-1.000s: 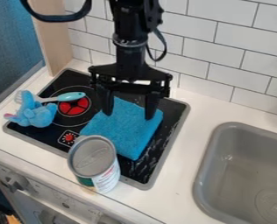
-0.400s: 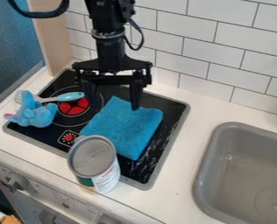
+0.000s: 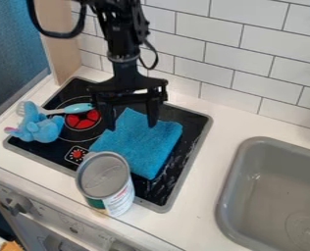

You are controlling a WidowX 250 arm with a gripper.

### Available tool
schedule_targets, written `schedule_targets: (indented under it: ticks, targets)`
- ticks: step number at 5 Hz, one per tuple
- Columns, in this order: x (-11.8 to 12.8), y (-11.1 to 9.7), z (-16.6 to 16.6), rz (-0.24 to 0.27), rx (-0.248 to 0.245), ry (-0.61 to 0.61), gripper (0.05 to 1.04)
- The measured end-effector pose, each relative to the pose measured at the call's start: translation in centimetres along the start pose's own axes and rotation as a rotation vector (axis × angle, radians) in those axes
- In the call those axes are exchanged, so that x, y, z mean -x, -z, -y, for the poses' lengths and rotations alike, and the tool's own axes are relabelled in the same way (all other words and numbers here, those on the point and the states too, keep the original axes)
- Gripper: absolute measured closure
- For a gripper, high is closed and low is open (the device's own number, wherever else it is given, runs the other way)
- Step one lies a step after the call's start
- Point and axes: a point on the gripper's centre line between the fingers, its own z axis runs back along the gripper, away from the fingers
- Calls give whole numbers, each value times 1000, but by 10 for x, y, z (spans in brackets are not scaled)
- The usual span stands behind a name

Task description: Move the blue towel from the right burner to the upper right side of it

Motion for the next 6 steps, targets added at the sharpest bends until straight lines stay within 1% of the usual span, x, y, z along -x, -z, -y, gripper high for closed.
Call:
schedule_targets:
  ticks: [1,2,3,4,5,6]
  targets:
    - [2,21,3,-10,-44,42,84]
    - [2,28,0,18,-46,47,84]
    - [1,33,2,25,-34,57,84]
    - [-3,40,6,20,-27,62,83]
    - [-11,40,19,51,-38,86,83]
    - [-21,42,32,42,-22,89,82]
